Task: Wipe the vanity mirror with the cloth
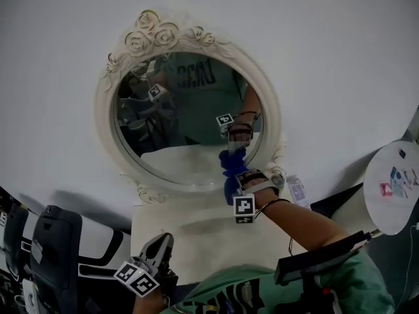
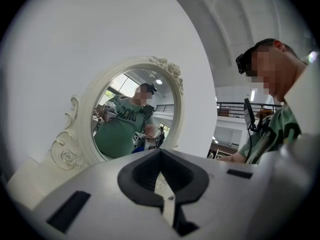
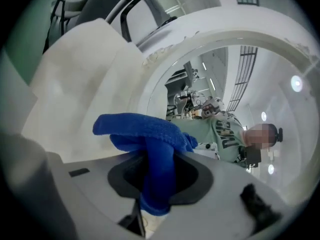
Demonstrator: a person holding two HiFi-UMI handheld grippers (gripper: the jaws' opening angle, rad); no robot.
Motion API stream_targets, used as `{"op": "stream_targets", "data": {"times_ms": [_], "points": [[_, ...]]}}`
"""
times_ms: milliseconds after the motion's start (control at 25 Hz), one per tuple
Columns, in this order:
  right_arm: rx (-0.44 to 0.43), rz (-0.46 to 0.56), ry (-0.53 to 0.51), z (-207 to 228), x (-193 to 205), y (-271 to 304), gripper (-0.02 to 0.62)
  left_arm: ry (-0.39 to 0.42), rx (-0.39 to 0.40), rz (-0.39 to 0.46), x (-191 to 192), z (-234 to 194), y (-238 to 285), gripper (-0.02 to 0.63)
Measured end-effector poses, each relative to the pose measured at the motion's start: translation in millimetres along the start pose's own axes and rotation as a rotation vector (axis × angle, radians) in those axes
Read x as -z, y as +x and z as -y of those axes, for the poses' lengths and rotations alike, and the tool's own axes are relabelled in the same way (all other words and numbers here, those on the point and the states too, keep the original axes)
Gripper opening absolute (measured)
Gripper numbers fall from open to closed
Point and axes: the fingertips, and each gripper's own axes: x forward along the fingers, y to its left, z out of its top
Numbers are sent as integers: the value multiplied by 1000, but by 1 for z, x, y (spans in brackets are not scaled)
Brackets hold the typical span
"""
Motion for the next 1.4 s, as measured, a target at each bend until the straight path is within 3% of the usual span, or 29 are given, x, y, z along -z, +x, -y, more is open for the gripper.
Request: {"op": "stream_targets", "data": {"times_ms": [160,280,520,720,840,920,1040,1280,1400], "points": [[-23,160,242,0,-9,-32,101,-28,-68,-6,13,1,-13,-3],[-45,231,473,7,-3,-58,101,-25,-70,0,14,-1,-20,-3],[-42,337,925,24,15,-136,101,26,20,3,-7,-25,-36,-3],[-57,506,1363,20,10,-209,101,49,107,-4,-30,-49,-56,-3],[-36,583,1542,11,7,-239,101,35,140,-13,-30,-63,-65,-3],[-9,589,1581,5,6,-250,101,33,150,-27,-28,-68,-66,-3],[8,576,1539,0,4,-258,101,62,161,-40,-26,-59,-61,-3],[-58,605,1470,3,28,-268,100,44,145,-2,-12,-10,-45,-3],[-83,634,1436,6,21,-268,100,56,119,-3,-4,-5,-53,-3]]}}
